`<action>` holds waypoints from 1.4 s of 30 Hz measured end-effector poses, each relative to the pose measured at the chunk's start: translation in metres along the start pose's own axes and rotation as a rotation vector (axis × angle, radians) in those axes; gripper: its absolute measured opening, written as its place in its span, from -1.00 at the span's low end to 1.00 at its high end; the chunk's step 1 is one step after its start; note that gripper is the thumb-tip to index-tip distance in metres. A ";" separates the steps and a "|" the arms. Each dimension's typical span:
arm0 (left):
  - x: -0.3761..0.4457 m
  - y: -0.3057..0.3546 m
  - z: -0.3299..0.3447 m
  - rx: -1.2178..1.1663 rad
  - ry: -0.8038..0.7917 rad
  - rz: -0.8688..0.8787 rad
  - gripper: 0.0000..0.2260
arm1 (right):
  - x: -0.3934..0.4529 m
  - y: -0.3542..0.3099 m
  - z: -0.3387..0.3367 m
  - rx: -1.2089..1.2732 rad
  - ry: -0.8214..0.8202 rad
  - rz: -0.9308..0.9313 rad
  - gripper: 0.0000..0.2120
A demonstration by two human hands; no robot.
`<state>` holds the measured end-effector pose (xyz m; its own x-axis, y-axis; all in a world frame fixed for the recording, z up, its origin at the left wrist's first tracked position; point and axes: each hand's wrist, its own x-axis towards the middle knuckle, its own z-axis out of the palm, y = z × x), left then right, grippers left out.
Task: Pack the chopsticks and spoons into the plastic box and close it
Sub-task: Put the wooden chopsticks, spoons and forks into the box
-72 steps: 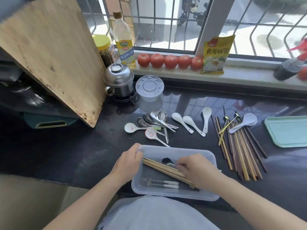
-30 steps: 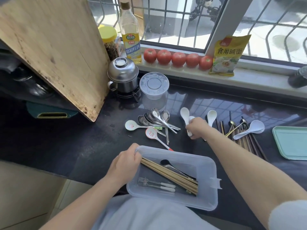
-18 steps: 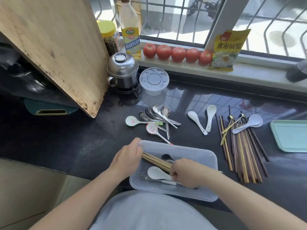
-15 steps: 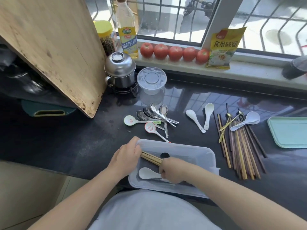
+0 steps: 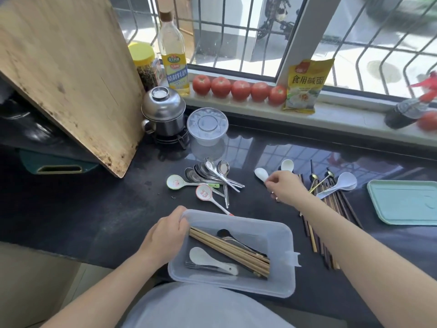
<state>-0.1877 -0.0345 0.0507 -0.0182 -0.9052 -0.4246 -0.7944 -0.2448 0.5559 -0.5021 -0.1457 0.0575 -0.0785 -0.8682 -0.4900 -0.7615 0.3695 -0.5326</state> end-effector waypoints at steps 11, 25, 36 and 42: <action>0.000 0.003 0.004 0.113 0.028 -0.021 -0.87 | 0.070 0.032 0.045 -0.627 0.122 -0.039 -0.82; 0.002 -0.001 0.002 0.048 0.009 0.003 -0.87 | -0.121 -0.046 0.009 -0.024 -0.494 -0.316 -0.80; 0.002 -0.004 0.005 0.045 0.025 0.023 -0.87 | -0.101 -0.030 0.136 -0.824 -0.448 -0.376 -0.85; 0.000 0.000 0.004 0.053 0.047 0.025 -0.86 | -0.099 -0.039 0.149 -0.893 -0.436 -0.437 -0.79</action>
<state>-0.1899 -0.0327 0.0479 -0.0106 -0.9265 -0.3761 -0.8251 -0.2044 0.5267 -0.3694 -0.0249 0.0241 0.4145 -0.6087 -0.6765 -0.8751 -0.4707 -0.1126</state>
